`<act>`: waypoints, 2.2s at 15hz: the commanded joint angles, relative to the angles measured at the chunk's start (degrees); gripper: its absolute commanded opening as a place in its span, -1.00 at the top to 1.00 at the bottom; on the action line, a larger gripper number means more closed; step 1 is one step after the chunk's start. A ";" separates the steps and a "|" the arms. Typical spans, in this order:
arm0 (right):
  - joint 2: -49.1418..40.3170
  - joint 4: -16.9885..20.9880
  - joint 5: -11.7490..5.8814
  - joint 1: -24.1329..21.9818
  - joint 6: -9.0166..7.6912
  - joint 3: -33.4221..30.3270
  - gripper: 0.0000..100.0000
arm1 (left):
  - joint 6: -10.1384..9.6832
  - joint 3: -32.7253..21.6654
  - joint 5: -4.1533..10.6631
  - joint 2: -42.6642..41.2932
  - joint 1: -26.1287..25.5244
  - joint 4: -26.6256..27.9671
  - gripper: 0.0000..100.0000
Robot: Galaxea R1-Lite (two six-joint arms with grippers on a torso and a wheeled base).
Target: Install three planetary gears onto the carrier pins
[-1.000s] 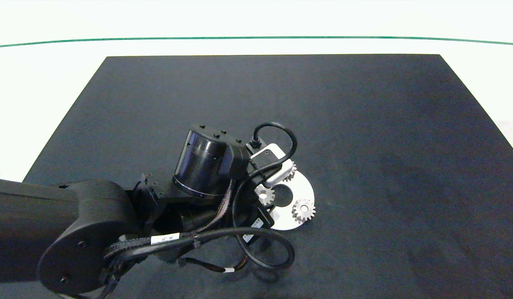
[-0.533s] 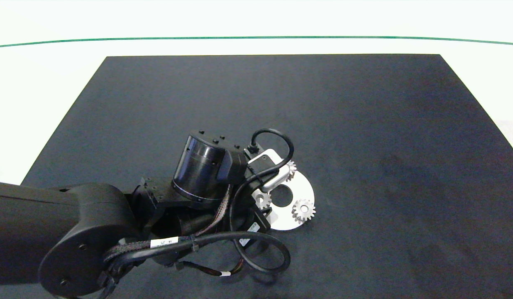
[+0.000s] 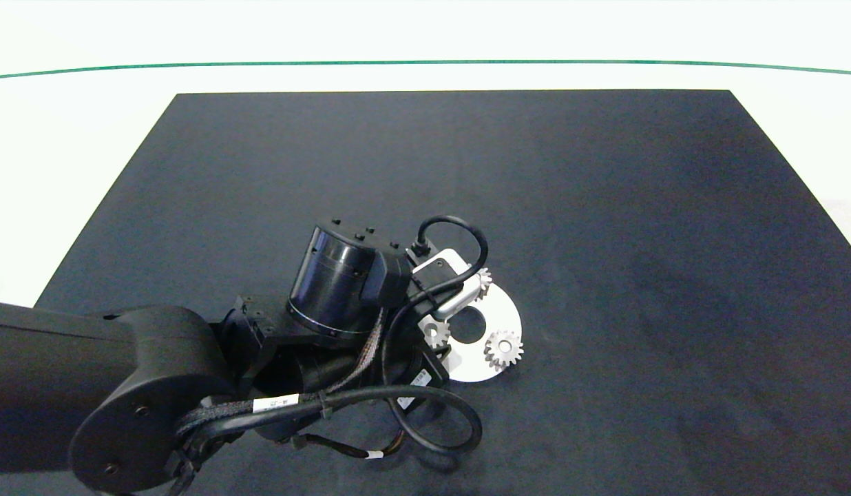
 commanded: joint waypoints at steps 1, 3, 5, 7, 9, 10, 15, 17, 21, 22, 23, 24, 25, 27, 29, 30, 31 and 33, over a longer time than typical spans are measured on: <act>-0.05 0.14 -0.13 0.04 0.03 0.10 -1.00 | 0.29 -0.12 0.16 0.28 -0.02 -0.10 1.00; 0.04 0.14 -0.13 -0.05 0.03 0.01 -1.00 | 0.29 -0.12 0.16 0.45 -0.02 -0.28 1.00; 0.04 0.14 -0.13 -0.05 0.03 0.01 -1.00 | 0.38 -0.12 0.16 0.81 -0.02 -0.37 1.00; 0.04 0.14 -0.13 -0.05 0.03 0.19 -1.00 | 0.73 -0.38 0.16 0.72 0.07 -0.37 1.00; 0.04 0.14 -0.04 0.04 0.03 0.36 -1.00 | 1.17 -0.47 0.16 0.54 0.69 -0.37 1.00; 0.04 0.14 0.04 0.04 0.03 0.36 -1.00 | 1.17 -0.65 0.16 0.45 1.04 -0.45 1.00; 0.04 0.05 0.04 0.04 0.03 0.27 -1.00 | 1.61 -0.65 0.16 0.28 1.65 -0.37 1.00; 0.04 0.05 0.13 -0.05 0.03 0.27 -1.00 | 1.52 -0.47 0.16 0.28 1.57 -0.28 1.00; 0.13 -0.04 0.13 -0.05 0.03 0.19 -1.00 | 1.08 0.50 0.16 0.45 1.21 -0.28 1.00; 0.13 -0.04 0.13 -0.05 0.03 0.10 -1.00 | 0.99 0.50 0.16 0.63 1.13 -0.45 1.00; 0.22 -0.04 0.13 0.04 0.03 0.10 -1.00 | 0.99 0.50 0.16 0.63 1.21 -0.45 1.00; 0.13 -0.04 0.13 -0.05 0.03 0.10 -1.00 | 0.99 0.50 0.16 0.72 1.30 -0.45 1.00; 0.13 0.05 0.13 -0.05 0.03 0.10 -1.00 | 1.08 0.50 0.16 0.72 1.30 -0.54 1.00; 0.22 -0.04 0.13 -0.05 0.03 0.10 -1.00 | 1.08 0.23 0.16 0.81 1.30 -1.42 1.00; 0.30 -0.04 0.13 -0.05 0.03 0.10 -1.00 | 1.08 0.50 0.16 1.60 1.21 -2.92 1.00; 0.39 -0.04 0.13 -0.05 0.03 0.10 -1.00 | 0.99 0.50 0.16 1.60 1.21 -3.00 1.00; 0.39 -0.04 0.13 -0.05 0.03 0.10 -1.00 | 1.08 0.76 0.16 1.60 1.13 -2.92 1.00; 0.39 -0.04 0.13 -0.05 0.11 0.10 -1.00 | 0.99 1.02 0.16 1.69 1.04 -3.00 1.00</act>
